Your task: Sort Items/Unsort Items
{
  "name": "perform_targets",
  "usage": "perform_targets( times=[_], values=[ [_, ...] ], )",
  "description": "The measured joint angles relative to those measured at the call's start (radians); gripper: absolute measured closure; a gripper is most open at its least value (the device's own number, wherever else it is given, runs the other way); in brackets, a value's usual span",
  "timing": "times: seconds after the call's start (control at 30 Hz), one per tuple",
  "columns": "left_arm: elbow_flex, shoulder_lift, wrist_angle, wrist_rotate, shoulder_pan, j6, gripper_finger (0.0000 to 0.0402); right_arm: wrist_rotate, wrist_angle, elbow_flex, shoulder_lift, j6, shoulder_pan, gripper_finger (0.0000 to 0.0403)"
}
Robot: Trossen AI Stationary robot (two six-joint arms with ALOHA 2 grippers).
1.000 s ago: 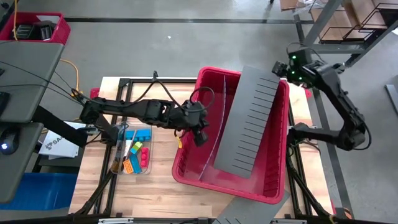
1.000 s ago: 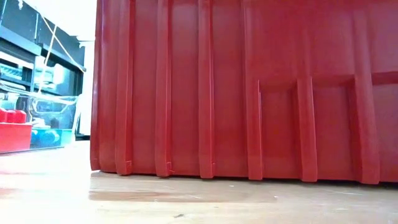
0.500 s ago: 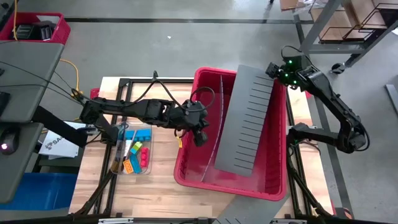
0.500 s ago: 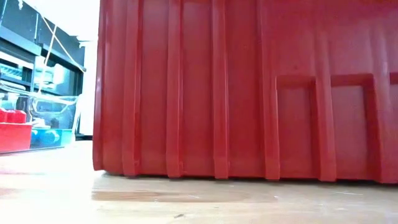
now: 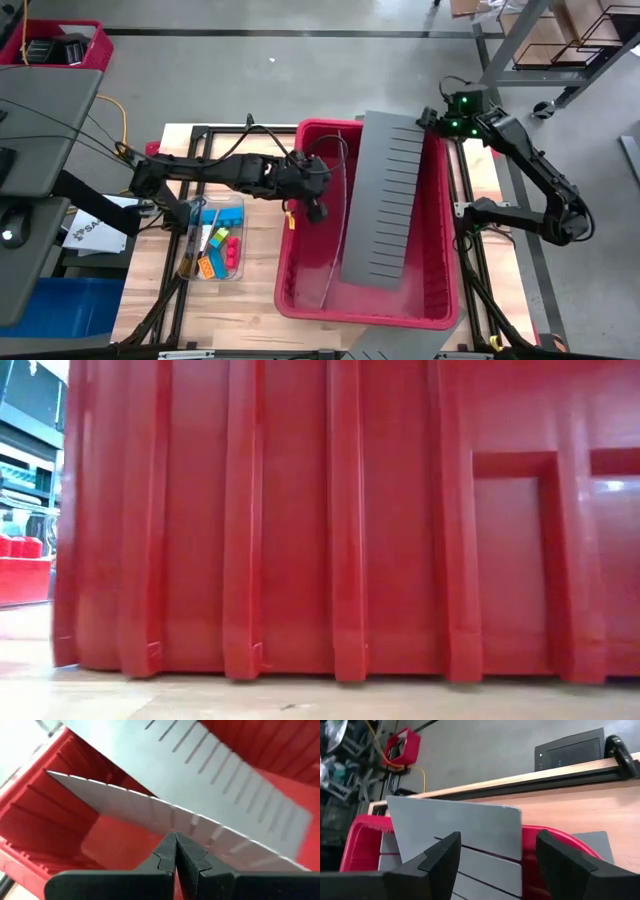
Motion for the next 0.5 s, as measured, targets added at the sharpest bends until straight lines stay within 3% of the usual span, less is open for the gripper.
perform_targets(
  times=[0.13,0.23,0.37,0.5],
  values=[
    [-0.136,0.009,0.101,0.003,0.042,0.021,0.0401,0.000,-0.002,0.000,0.009,-0.038,0.023,0.0162],
    [-0.229,0.024,0.226,0.063,0.083,0.030,0.0401,0.013,0.009,0.000,0.012,-0.033,0.040,0.0162],
    [-0.217,0.017,0.420,0.105,0.124,0.043,0.0401,0.014,0.019,0.000,0.017,-0.019,0.059,0.0162],
    [-0.204,0.024,0.471,0.125,0.168,0.150,0.0401,0.014,0.062,0.000,0.030,-0.054,0.074,0.0162]
  ],
)
